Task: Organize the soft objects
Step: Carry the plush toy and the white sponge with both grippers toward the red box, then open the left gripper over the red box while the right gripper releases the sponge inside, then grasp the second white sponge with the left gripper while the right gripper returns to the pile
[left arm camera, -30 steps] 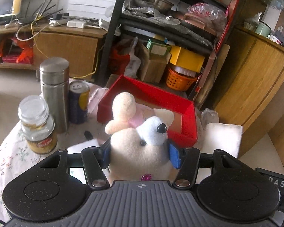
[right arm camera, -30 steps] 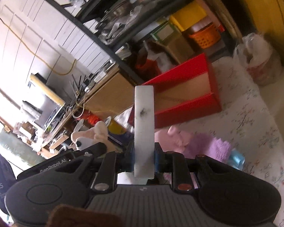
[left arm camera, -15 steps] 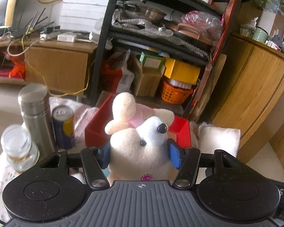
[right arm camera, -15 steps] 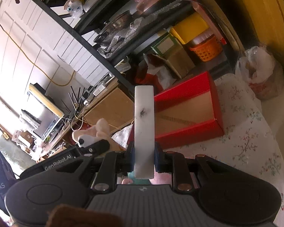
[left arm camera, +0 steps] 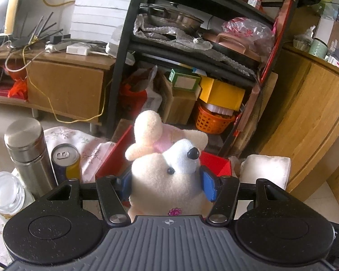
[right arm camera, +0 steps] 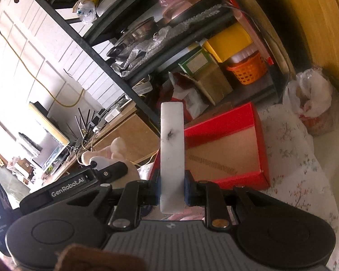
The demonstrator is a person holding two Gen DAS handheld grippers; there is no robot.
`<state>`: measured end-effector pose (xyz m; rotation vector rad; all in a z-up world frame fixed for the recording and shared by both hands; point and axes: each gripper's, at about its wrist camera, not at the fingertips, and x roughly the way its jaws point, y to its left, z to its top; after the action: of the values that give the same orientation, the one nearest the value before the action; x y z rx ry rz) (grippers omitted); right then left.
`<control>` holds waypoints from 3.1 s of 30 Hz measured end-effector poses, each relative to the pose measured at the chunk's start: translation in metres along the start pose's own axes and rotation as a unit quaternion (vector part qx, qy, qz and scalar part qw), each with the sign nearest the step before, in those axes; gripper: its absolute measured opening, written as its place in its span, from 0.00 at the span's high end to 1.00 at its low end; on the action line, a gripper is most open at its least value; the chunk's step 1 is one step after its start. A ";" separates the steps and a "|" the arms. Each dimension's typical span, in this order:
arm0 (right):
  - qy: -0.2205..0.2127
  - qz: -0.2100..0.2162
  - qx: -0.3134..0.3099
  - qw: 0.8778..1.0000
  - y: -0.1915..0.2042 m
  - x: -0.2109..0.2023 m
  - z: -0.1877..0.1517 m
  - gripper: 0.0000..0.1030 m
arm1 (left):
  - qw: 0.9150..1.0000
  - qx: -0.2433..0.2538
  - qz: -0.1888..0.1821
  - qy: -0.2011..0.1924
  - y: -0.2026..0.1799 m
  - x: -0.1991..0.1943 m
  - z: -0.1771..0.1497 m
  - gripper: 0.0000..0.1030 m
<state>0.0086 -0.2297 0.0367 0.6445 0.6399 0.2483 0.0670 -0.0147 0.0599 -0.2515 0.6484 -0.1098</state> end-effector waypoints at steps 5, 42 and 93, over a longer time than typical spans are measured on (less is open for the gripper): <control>-0.002 -0.013 -0.002 1.000 -0.004 0.011 0.009 1.00 | 1.000 0.000 0.004 0.001 0.000 0.011 0.004 0.42; 0.024 -0.084 0.014 0.996 -0.042 0.076 0.042 0.84 | 0.998 0.030 0.046 0.018 0.014 0.071 0.018 0.16; 0.127 -0.031 -0.056 0.990 0.009 0.033 -0.053 0.71 | 0.978 -0.043 0.124 0.159 0.088 0.011 -0.101 0.26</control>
<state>0.0016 -0.1843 -0.0060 0.4875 0.8826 0.3086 0.0163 0.0480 -0.0478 -0.2366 0.9986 0.1222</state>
